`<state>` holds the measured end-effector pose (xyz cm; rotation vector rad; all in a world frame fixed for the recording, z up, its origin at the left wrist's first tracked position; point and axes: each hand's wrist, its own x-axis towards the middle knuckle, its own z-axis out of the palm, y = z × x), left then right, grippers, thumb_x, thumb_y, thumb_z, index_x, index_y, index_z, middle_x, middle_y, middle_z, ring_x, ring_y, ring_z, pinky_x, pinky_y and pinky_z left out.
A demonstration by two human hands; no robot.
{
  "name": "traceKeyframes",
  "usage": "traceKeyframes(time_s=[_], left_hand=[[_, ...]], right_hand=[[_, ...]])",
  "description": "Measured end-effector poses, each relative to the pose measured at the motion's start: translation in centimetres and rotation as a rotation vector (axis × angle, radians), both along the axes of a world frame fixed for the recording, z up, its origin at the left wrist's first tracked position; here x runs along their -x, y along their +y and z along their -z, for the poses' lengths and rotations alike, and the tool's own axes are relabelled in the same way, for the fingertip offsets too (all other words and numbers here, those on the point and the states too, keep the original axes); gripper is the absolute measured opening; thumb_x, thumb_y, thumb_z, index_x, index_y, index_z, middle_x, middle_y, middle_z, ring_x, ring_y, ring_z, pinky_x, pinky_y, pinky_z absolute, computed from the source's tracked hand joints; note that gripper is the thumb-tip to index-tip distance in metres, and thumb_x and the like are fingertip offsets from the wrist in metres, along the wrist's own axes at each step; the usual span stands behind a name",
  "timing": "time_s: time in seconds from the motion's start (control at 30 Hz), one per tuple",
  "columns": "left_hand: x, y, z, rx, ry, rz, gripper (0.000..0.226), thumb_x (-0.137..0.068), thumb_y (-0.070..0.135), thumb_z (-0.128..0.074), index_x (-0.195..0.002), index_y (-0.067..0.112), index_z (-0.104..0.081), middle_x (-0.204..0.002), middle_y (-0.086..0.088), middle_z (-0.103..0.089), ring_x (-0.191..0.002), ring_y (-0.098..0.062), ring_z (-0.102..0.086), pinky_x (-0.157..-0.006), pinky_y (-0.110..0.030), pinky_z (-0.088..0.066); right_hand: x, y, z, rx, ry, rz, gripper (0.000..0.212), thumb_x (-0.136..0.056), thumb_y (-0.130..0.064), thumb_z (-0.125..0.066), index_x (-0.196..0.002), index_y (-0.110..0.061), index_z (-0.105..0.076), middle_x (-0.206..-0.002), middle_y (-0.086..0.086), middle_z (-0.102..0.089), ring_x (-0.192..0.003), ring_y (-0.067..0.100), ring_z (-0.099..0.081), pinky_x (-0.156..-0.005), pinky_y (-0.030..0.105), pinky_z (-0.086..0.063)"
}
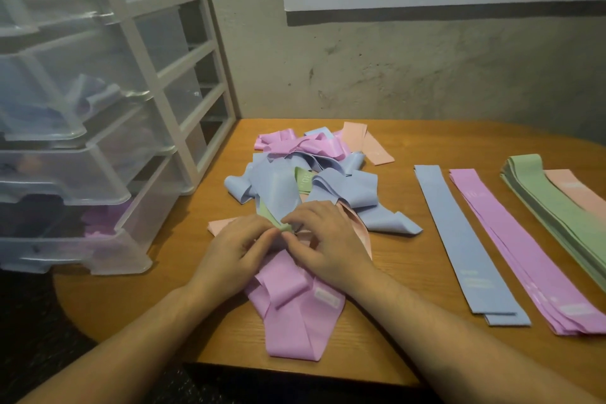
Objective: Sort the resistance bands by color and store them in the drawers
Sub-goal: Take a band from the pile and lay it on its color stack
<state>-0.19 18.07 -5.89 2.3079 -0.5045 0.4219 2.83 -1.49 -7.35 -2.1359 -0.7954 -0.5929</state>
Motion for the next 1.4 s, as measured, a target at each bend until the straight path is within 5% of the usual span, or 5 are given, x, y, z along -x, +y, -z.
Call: traceKeyframes(time_s=[0.5,0.63,0.8,1.07,1.4], left_hand=[[1.7,-0.8,-2.0,0.076,0.359,0.044,0.028,-0.098,0.058,-0.047,-0.117,0.042,-0.060,-0.109,0.025,-0.062,-0.105,-0.001,-0.058,-0.084,-0.022,-0.050],[2.0,-1.3,-2.4,0.055,0.291,0.018,0.013,-0.101,0.035,-0.053,-0.100,0.036,-0.066,-0.097,0.020,-0.062,-0.096,-0.007,-0.059,-0.082,-0.032,-0.052],[2.4,-2.5,-3.4,0.066,0.152,0.040,0.030,-0.092,0.058,-0.050,-0.092,0.034,-0.069,-0.092,0.020,-0.066,-0.094,-0.011,-0.060,-0.081,-0.038,-0.050],[2.2,-4.3,-5.5,0.186,0.214,0.039,0.015,-0.095,0.049,-0.057,-0.109,0.046,-0.057,-0.103,0.033,-0.062,-0.104,0.003,-0.059,-0.086,-0.025,-0.052],[1.9,-7.0,-8.9,0.127,0.080,0.014,0.013,-0.101,0.031,-0.054,-0.102,0.043,-0.058,-0.102,0.027,-0.063,-0.102,0.005,-0.059,-0.082,-0.011,-0.049]], right_hand=[[0.8,-1.0,-1.1,-0.297,0.240,-0.050,0.011,-0.089,-0.030,-0.064,-0.084,-0.025,-0.073,-0.082,-0.015,-0.068,-0.083,0.007,-0.061,-0.076,0.020,-0.046],[1.5,-1.9,-1.5,-0.412,0.455,-0.079,0.017,-0.090,-0.023,-0.063,-0.076,-0.019,-0.071,-0.077,-0.007,-0.068,-0.076,0.005,-0.061,-0.073,0.020,-0.046],[2.4,-2.9,-3.3,-0.464,0.509,-0.109,0.030,-0.100,-0.016,-0.060,-0.080,0.005,-0.067,-0.077,0.016,-0.064,-0.073,0.021,-0.055,-0.073,0.034,-0.045],[3.3,-4.0,-8.7,-0.461,0.419,-0.111,0.013,-0.098,-0.016,-0.063,-0.089,-0.022,-0.070,-0.096,0.002,-0.070,-0.086,0.002,-0.059,-0.073,0.012,-0.042],[3.2,-7.3,-13.8,-0.805,0.378,-0.093,0.017,-0.096,-0.009,-0.066,-0.093,-0.025,-0.069,-0.089,-0.002,-0.069,-0.083,0.009,-0.063,-0.076,0.027,-0.050]])
